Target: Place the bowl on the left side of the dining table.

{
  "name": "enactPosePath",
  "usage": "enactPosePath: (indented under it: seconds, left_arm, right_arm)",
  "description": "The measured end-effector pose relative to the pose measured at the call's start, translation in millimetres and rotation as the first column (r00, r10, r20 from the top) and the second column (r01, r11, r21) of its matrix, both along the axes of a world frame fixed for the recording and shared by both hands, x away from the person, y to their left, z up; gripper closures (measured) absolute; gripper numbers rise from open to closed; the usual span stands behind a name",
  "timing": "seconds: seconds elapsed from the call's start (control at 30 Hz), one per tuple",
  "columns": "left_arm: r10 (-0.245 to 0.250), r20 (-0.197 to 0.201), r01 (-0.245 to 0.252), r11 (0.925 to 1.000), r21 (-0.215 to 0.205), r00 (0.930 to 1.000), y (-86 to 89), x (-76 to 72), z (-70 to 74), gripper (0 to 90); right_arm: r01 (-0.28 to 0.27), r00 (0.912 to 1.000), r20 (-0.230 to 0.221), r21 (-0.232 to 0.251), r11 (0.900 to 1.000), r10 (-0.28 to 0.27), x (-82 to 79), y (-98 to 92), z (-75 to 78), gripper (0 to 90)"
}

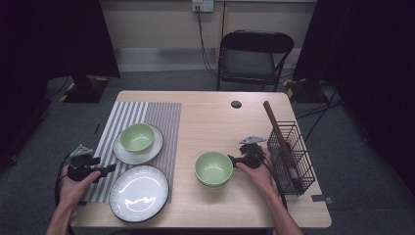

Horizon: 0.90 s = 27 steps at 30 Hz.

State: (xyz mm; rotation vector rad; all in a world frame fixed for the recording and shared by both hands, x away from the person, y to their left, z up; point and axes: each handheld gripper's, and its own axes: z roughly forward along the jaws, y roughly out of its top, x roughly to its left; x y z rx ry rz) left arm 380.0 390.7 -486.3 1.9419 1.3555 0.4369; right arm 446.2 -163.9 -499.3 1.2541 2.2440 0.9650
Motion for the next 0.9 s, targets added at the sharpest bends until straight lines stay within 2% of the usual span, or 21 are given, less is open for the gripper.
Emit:
enactPosePath:
  seconds: [0.03,0.1,0.17,0.3,0.37,0.5,0.53,0.67,0.77,0.9]
  left_arm:
    - [-0.010,-0.010,0.010,0.9998,0.019,0.9999,-0.3,1.1,-2.0,21.0]
    - [-0.014,-0.020,0.014,0.9995,0.027,0.9997,-2.0,3.2,-6.6,21.0]
    - [-0.017,0.002,0.017,0.9981,0.060,0.9999,-3.9,3.5,-8.3,20.8]
    - [-0.024,0.031,0.021,0.9952,0.095,0.9992,-7.1,4.1,-11.0,20.4]
    - [-0.019,0.046,0.014,0.9953,0.096,0.9988,-9.2,4.1,-12.9,19.4]
    - [-0.011,0.050,0.006,0.9953,0.096,0.9987,-9.9,4.5,-13.6,17.7]
    - [-0.011,0.047,0.006,0.9938,0.111,0.9988,-9.1,5.2,-13.5,16.2]
    - [-0.008,0.048,0.002,0.9939,0.110,0.9988,-8.5,6.2,-14.1,12.8]
    - [-0.016,0.051,0.011,0.9945,0.104,0.9986,-8.0,7.4,-15.0,11.6]
    - [-0.018,0.053,0.012,0.9947,0.102,0.9985,-7.7,7.7,-15.3,11.0]
  right_arm:
    - [-0.005,1.0000,-0.003,-0.003,1.000,0.005,-0.1,0.3,1.1,20.6]
    - [-0.003,0.9999,-0.010,0.005,1.000,0.003,0.4,0.6,2.0,20.7]
    - [0.008,0.9998,-0.016,0.019,1.000,-0.008,1.1,1.6,1.8,19.9]
    - [-0.005,0.9994,-0.035,0.032,0.999,0.006,0.9,3.4,6.2,22.8]
    - [-0.006,0.9996,-0.028,0.044,0.999,0.007,0.2,4.5,11.1,23.2]
    - [-0.006,1.0000,-0.005,0.057,0.998,0.006,-1.8,5.2,21.7,25.5]
    - [-0.003,1.0000,0.000,0.067,0.998,0.003,-2.7,5.2,24.8,25.9]
    - [0.021,0.9995,0.023,0.090,0.996,-0.023,-4.7,4.5,32.3,24.0]
    - [0.013,0.9985,0.051,0.098,0.995,-0.019,-7.7,4.3,38.9,25.2]
    - [0.005,0.9982,0.058,0.127,0.992,-0.012,-11.8,3.9,48.0,25.6]
